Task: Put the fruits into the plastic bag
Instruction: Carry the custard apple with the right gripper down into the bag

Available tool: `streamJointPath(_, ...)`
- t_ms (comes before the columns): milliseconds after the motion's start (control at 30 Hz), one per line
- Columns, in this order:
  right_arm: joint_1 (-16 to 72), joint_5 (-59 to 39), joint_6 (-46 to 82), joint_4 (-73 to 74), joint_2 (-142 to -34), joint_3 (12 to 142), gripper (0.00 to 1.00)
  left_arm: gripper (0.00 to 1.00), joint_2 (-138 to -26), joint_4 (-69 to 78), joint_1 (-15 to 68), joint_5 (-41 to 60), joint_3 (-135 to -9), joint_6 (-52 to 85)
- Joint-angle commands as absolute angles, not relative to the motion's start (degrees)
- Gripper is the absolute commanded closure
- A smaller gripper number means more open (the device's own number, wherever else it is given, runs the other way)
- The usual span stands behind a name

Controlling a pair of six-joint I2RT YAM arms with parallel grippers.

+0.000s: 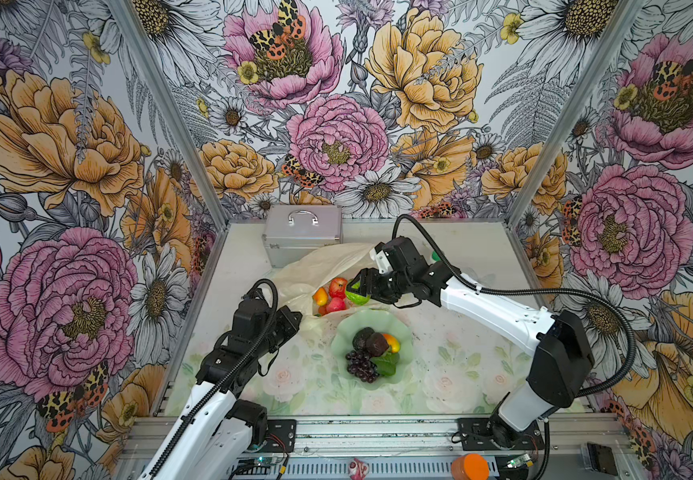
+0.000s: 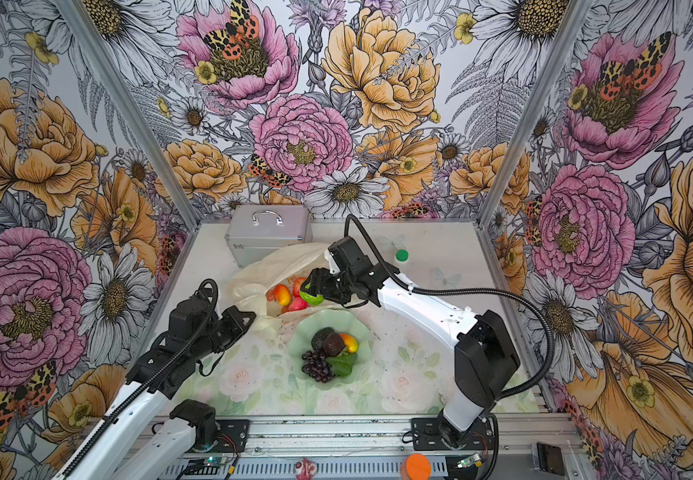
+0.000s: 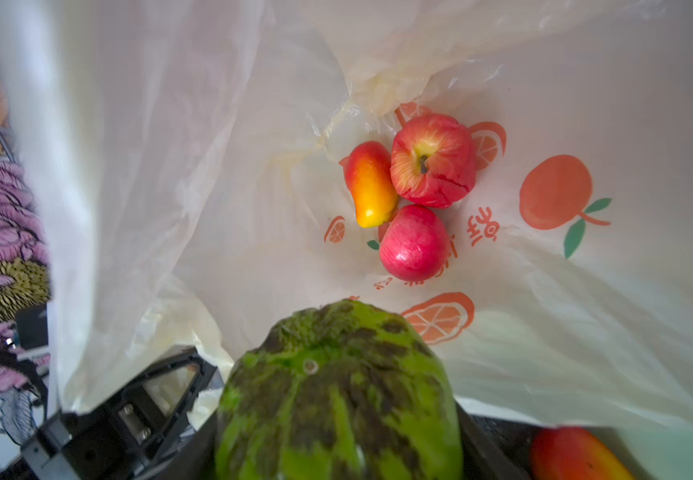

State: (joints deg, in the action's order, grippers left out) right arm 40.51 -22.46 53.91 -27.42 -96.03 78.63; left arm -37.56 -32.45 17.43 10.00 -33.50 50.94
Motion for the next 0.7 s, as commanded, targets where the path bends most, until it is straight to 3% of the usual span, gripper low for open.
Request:
streamJointPath(0, 39.7, -25.6, 62.3, -19.3, -100.5, 81.3, 0.42, 1.00, -37.9, -29.6, 18.6, 10.6, -34.0, 52.0)
streamJointPath(500, 39.7, -30.5, 82.9, 5.1, -121.8, 89.5, 0.40, 1.00, -44.3, -24.5, 24.1, 7.7, -35.0, 52.7)
streamJointPath(667, 40.3, -29.2, 82.9, 5.6, -123.5, 90.5, 0.32, 1.00, -45.1, -23.7, 24.0, 8.0, -35.1, 52.5)
